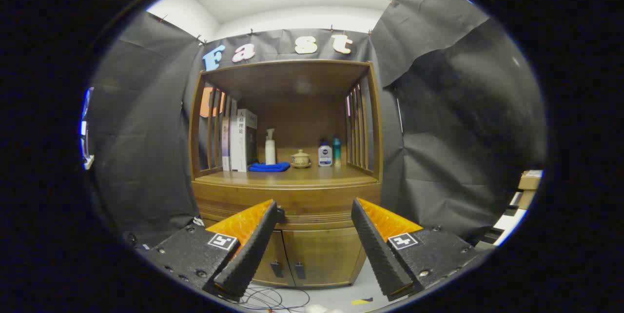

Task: Pull open the drawer, take out the items inside it, and place them on the countertop above the cabinet.

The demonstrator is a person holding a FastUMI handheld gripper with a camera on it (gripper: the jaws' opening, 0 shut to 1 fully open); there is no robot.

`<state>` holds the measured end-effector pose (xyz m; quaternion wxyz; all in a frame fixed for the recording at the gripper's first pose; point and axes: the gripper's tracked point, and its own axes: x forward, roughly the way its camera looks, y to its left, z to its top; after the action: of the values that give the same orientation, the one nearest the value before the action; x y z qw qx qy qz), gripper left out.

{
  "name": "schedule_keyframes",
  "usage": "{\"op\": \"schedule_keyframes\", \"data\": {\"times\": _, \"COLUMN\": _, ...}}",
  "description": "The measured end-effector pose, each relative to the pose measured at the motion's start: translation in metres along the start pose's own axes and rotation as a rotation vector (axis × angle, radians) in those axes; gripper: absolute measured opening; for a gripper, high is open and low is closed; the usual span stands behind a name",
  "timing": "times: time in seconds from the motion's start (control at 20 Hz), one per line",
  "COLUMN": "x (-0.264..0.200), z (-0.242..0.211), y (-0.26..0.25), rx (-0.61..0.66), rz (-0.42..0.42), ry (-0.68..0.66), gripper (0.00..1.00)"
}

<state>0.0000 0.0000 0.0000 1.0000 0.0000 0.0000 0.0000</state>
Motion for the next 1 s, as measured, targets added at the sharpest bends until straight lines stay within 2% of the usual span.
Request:
{"op": "schedule_keyframes", "data": {"times": 0.75, "x": 0.000, "z": -0.001, "y": 0.003, "rx": -0.006, "rz": 0.021, "ry": 0.012, "gripper": 0.98}}
{"op": "schedule_keyframes", "data": {"times": 1.0, "x": 0.027, "z": -0.013, "y": 0.023, "rx": -0.007, "rz": 0.043, "ry": 0.031, "gripper": 0.98}}
